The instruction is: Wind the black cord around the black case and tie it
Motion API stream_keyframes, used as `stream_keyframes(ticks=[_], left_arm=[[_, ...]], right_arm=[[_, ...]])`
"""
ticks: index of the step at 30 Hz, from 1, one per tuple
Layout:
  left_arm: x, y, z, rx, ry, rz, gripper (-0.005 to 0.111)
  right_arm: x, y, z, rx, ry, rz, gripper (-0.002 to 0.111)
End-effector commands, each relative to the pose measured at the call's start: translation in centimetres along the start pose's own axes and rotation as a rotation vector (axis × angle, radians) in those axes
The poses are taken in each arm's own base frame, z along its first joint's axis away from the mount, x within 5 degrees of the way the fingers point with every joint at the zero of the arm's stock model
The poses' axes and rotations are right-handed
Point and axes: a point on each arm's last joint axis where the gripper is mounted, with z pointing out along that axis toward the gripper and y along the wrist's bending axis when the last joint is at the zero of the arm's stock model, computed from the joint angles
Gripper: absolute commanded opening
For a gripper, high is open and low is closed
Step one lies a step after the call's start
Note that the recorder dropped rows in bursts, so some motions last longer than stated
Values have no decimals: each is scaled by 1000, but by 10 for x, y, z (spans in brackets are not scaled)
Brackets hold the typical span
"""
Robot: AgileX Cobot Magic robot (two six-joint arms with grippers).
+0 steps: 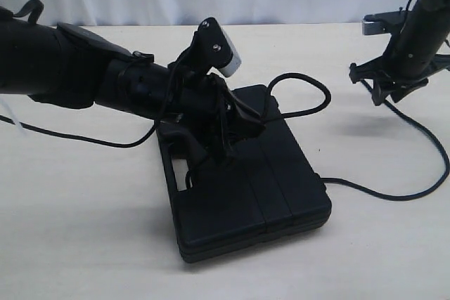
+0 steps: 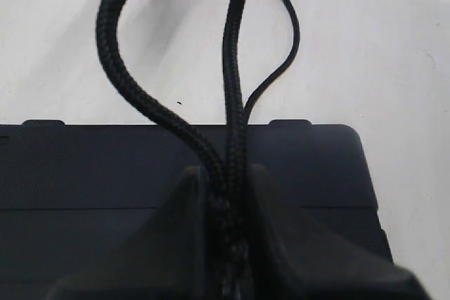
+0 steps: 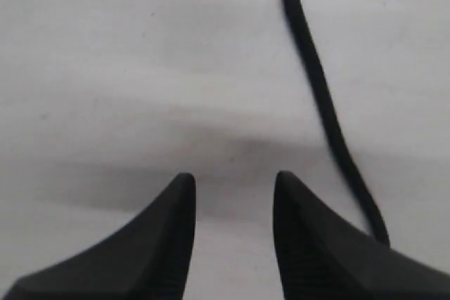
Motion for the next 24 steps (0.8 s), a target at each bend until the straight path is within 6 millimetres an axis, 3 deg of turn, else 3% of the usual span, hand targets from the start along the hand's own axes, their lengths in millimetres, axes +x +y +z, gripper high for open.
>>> stream_keyframes(ticks=[1, 6, 7, 10, 14, 18, 20, 24], left_arm=[[-2, -2, 0, 16, -13, -20, 0], [-2, -2, 0, 12, -12, -20, 0], [-2, -1, 0, 8, -10, -20, 0], [-2, -1, 0, 8, -10, -20, 0], [-2, -1, 0, 8, -10, -20, 0], [-2, -1, 0, 8, -10, -20, 0], [-2, -1, 0, 8, -10, -20, 0], [-2, -1, 0, 8, -10, -20, 0]], right_arm=[[-28, -17, 22, -11, -20, 6, 35], [-43, -29, 41, -194, -64, 12, 35], [-42, -29, 53, -204, -50, -41, 35], [-44, -35, 63, -136, -62, -33, 35], [-49, -41, 60, -74, -109, -27, 35], [-56, -43, 36, -50, -193, -55, 35], [-58, -47, 35, -10, -218, -22, 35], [-48, -40, 71, -44, -87, -28, 34]])
